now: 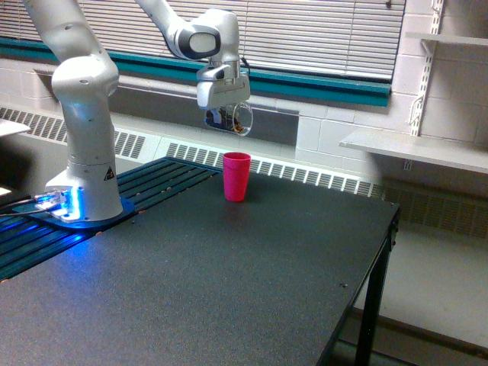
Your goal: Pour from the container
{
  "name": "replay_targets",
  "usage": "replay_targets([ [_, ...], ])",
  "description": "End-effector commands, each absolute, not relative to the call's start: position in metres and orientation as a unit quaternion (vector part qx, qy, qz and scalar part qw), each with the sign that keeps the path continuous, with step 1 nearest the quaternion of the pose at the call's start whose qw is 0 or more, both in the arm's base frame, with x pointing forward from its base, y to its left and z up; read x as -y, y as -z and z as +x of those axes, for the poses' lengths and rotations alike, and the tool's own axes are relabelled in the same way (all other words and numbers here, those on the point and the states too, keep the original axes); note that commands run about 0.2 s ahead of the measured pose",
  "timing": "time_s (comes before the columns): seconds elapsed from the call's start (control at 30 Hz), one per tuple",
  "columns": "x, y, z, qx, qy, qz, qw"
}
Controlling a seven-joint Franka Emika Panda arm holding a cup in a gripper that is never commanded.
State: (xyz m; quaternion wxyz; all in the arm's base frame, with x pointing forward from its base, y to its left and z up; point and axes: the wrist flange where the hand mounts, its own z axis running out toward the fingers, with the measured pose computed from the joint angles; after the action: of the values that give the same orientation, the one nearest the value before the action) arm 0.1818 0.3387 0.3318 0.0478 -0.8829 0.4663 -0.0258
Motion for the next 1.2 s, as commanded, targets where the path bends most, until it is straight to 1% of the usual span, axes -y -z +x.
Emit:
replay_targets([
  [0.03,-0.344,-0.333,0.177,-0.480,0.021,-0.875,0.056],
  [0.5,-0.336,-0.323,0.175,-0.501,0.011,-0.864,0.049],
  [1.2,-0.324,-0.313,0.176,-0.511,-0.016,-0.858,0.052],
])
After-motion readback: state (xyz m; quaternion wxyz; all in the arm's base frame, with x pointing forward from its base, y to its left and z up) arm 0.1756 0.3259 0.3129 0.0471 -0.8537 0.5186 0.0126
